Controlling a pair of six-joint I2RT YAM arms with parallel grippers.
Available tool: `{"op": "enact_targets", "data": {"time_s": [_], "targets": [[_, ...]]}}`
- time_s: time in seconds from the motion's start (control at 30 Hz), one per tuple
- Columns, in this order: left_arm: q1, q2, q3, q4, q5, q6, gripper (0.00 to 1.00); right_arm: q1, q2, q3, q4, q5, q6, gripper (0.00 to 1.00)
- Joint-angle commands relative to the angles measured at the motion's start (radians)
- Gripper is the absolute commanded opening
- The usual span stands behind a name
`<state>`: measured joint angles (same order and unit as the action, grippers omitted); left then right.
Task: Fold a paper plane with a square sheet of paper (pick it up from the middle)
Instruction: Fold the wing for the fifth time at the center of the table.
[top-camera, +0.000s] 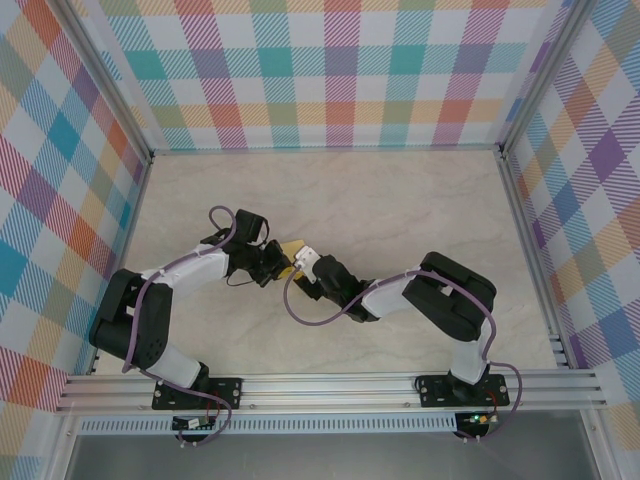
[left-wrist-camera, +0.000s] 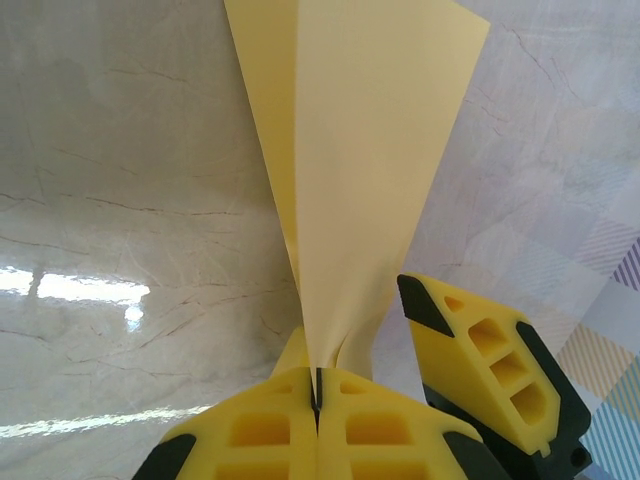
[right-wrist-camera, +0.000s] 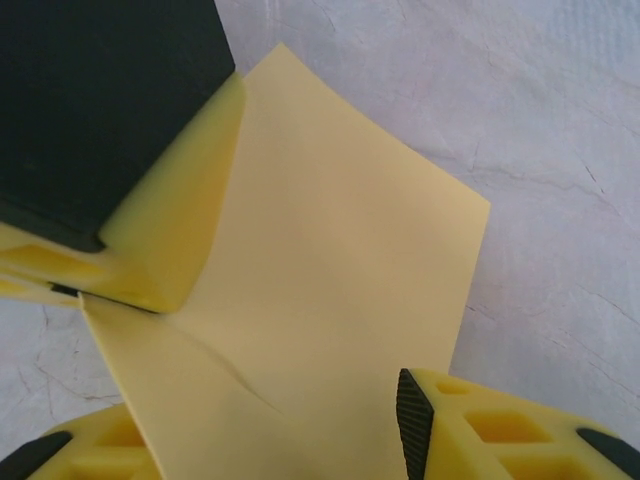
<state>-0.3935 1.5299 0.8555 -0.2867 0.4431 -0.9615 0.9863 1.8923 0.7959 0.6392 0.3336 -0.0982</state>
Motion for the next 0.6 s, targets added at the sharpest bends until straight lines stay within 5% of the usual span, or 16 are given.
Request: {"op": "enact_targets", "data": {"time_s": [0.0,0.27,0.57], "targets": [[-0.019,0.013,0.025,-0.022,-0.013,-0.004,0.0,0.016,-0.005,0.025,0.019,0.013,-0.008,0.48],[-0.019,0.03,0.029,-0.02,-0.016,-0.004,0.0,0.044,-0.016,0.032,0.008,0.039,-0.012,0.49],[-0.019,0.015,0.032,-0.02,-0.006,-0.013,0.0,0.045,0.029,0.052,-0.002,0.102,0.042,0.39]]}}
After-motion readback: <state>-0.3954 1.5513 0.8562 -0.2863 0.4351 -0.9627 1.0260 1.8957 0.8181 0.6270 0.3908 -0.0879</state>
